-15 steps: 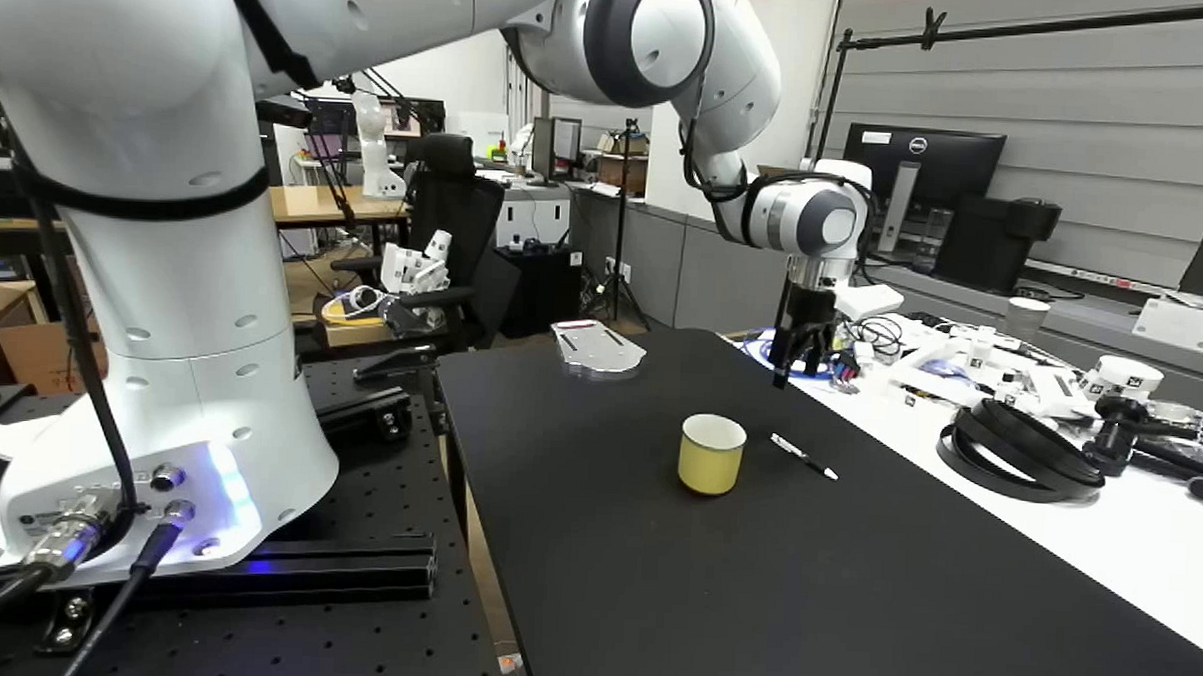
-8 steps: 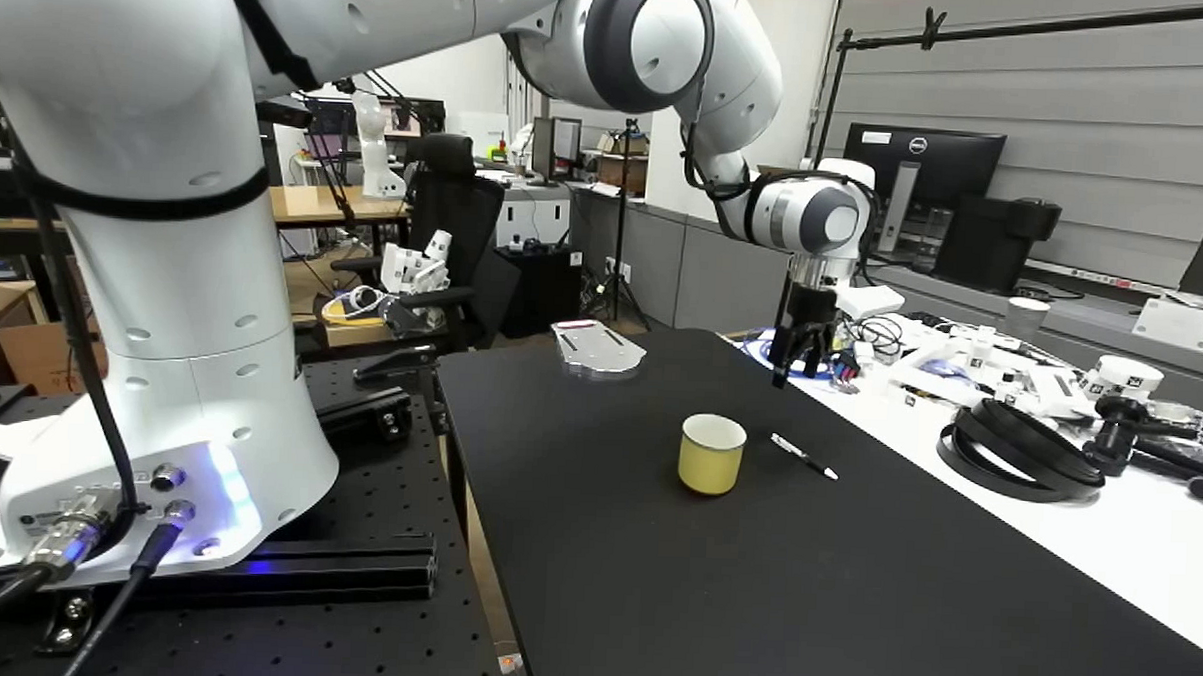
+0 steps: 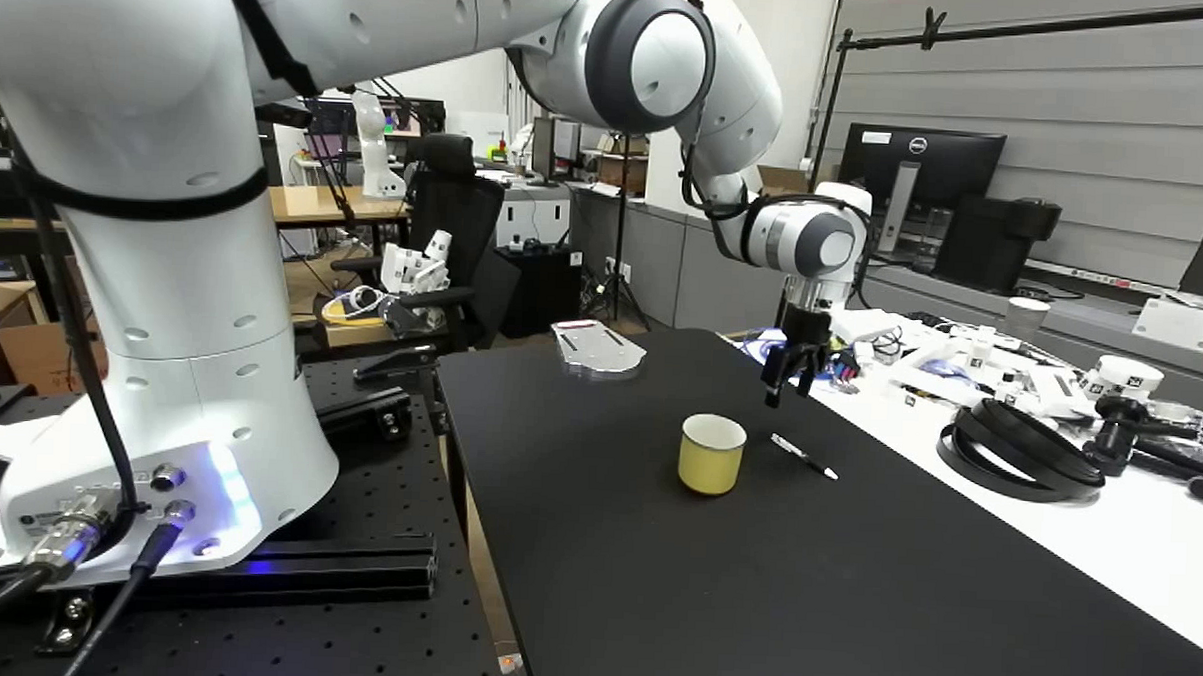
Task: Put the pen in the cup
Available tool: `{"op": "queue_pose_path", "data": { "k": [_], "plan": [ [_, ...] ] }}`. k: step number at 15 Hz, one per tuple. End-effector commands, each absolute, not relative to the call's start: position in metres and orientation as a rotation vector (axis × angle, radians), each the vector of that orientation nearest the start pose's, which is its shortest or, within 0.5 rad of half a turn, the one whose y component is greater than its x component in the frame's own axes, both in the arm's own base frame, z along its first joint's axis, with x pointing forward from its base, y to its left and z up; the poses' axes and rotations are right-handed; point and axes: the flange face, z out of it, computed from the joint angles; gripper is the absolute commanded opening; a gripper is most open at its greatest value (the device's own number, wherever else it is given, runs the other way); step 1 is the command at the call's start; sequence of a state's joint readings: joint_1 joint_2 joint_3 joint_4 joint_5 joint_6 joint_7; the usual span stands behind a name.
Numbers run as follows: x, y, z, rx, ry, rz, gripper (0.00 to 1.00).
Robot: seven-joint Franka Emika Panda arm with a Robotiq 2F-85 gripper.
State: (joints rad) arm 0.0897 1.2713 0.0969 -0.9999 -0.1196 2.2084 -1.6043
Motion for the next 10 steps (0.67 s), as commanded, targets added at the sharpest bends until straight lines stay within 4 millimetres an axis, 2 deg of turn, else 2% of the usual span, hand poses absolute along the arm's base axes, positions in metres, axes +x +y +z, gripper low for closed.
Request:
{"op": "queue_pose_path", "data": {
  "k": [1,6,10],
  "plan": [
    [0.752,0.1,0.037,2.003,2.449,-0.044,1.0],
    [0.751,0.09,0.021,2.025,2.413,-0.025,1.0],
    [0.749,0.089,0.012,2.034,2.415,-0.031,1.0]
  ]
}}
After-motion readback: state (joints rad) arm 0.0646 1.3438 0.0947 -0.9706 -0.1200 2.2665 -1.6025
